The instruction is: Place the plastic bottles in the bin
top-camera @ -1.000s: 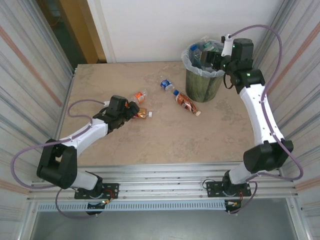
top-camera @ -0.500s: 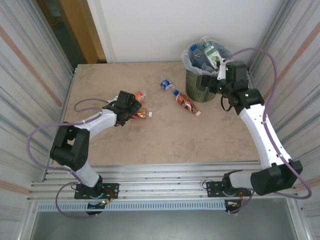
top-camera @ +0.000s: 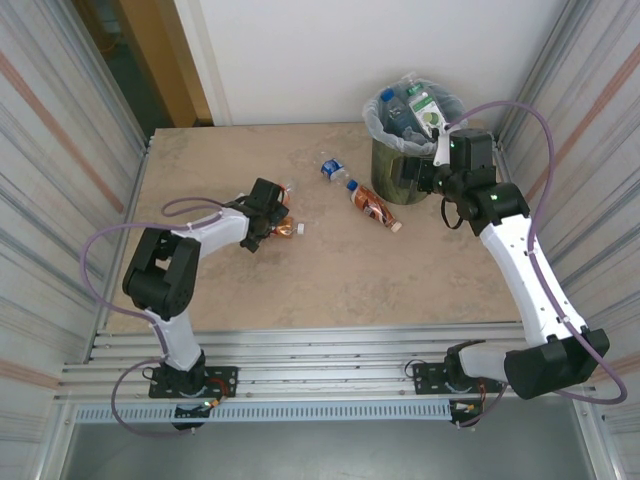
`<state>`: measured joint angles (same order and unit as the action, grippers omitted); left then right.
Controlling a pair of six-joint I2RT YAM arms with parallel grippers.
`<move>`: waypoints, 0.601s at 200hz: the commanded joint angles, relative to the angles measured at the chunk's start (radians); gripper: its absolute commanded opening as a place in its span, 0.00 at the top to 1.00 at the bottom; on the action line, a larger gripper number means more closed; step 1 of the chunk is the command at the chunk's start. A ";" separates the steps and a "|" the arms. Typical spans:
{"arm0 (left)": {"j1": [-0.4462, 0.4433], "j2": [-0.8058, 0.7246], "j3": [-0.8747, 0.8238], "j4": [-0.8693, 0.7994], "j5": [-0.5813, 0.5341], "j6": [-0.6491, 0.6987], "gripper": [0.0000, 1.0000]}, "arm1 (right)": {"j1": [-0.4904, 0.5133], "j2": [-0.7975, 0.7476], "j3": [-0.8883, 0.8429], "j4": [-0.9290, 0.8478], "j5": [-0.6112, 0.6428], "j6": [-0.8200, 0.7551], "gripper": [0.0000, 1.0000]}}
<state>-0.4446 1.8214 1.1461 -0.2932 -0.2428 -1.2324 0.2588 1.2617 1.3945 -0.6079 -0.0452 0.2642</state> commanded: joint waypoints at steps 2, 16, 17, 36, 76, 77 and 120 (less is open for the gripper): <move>-0.006 0.013 0.030 -0.044 -0.032 -0.022 0.02 | 0.010 0.003 -0.013 -0.007 0.018 0.038 0.02; -0.009 0.021 0.026 -0.046 -0.025 -0.019 0.04 | 0.013 0.005 -0.012 -0.007 0.019 0.043 0.02; -0.009 0.021 0.025 -0.046 -0.023 -0.019 0.04 | 0.013 0.006 -0.012 -0.006 0.019 0.044 0.02; -0.009 0.030 0.014 -0.046 -0.011 -0.022 0.07 | 0.016 0.010 -0.012 -0.004 0.018 0.050 0.02; -0.012 0.032 -0.001 -0.046 0.011 -0.015 0.17 | 0.024 0.011 -0.009 -0.008 0.024 0.058 0.02; -0.012 0.033 -0.002 -0.046 0.012 -0.015 0.17 | 0.025 0.011 -0.008 -0.008 0.025 0.058 0.02; -0.020 0.026 -0.018 -0.038 0.033 -0.006 0.23 | 0.028 0.017 -0.003 -0.012 0.031 0.069 0.02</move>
<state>-0.4526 1.8362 1.1477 -0.2989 -0.2268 -1.2388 0.2775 1.2716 1.3945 -0.6079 -0.0322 0.3073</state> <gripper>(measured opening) 0.775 0.978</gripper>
